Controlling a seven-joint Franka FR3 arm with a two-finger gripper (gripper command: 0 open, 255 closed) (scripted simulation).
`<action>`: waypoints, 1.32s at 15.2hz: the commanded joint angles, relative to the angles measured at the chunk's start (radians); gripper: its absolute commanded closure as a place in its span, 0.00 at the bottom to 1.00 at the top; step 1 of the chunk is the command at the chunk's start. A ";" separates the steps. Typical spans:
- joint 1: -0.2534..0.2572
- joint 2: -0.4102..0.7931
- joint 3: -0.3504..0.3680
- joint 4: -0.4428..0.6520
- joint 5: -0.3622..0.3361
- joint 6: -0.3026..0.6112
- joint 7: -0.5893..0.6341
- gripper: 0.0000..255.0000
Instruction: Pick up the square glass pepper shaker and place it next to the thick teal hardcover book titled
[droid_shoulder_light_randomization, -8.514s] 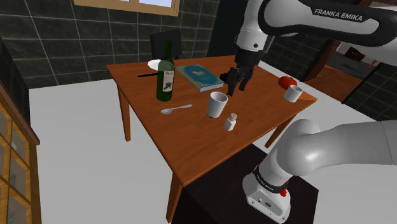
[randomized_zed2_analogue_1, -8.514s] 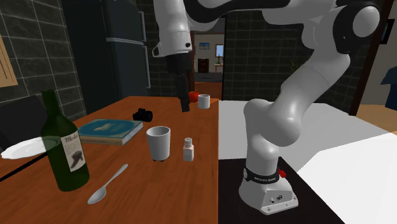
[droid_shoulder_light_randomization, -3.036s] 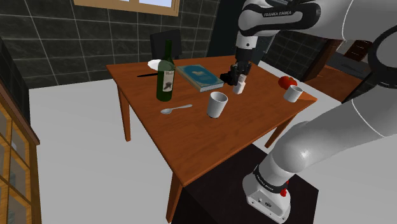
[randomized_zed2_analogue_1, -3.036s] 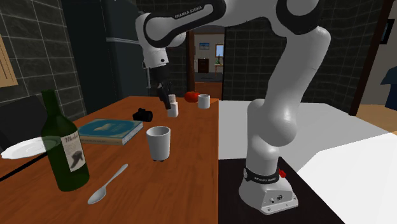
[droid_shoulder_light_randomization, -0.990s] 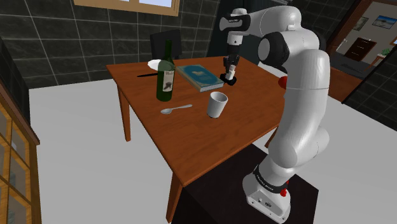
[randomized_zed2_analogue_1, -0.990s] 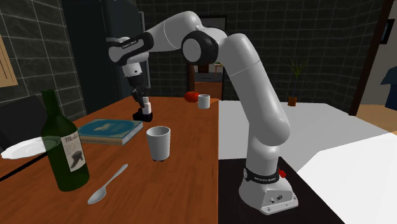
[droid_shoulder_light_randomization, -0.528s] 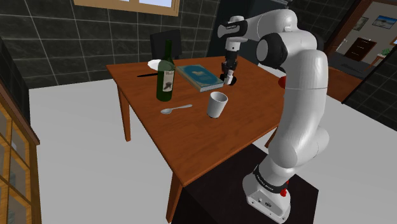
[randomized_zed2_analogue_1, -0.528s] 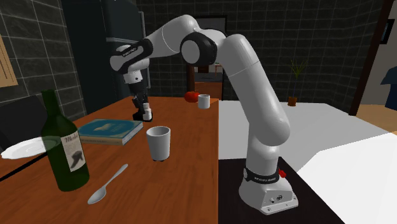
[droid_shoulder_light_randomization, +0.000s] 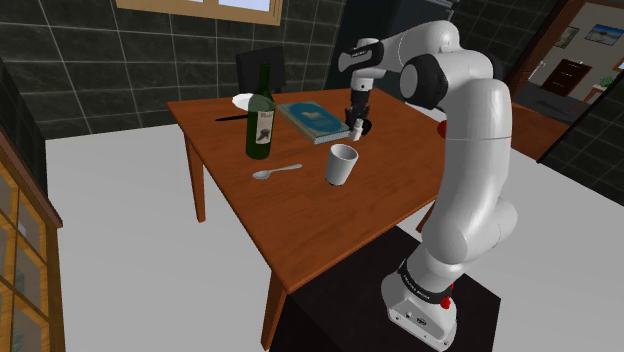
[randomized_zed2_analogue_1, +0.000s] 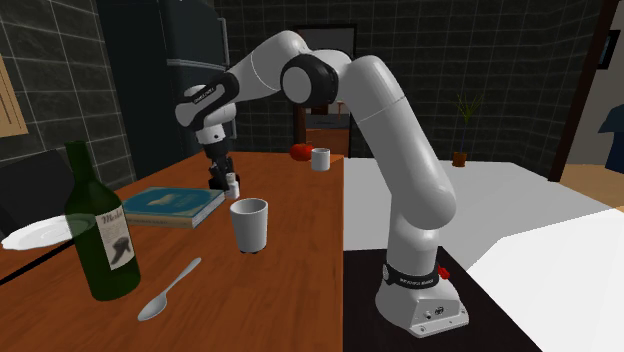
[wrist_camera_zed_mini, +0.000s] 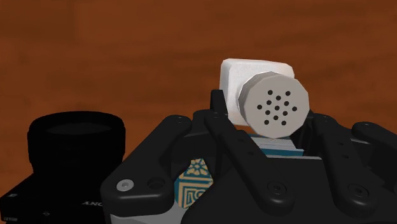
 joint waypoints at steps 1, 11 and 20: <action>-0.001 0.008 0.002 -0.016 0.003 0.024 -0.001 1.00; -0.001 0.014 0.003 -0.025 0.005 0.039 -0.001 0.00; -0.006 0.014 0.001 0.103 0.002 -0.089 0.003 0.00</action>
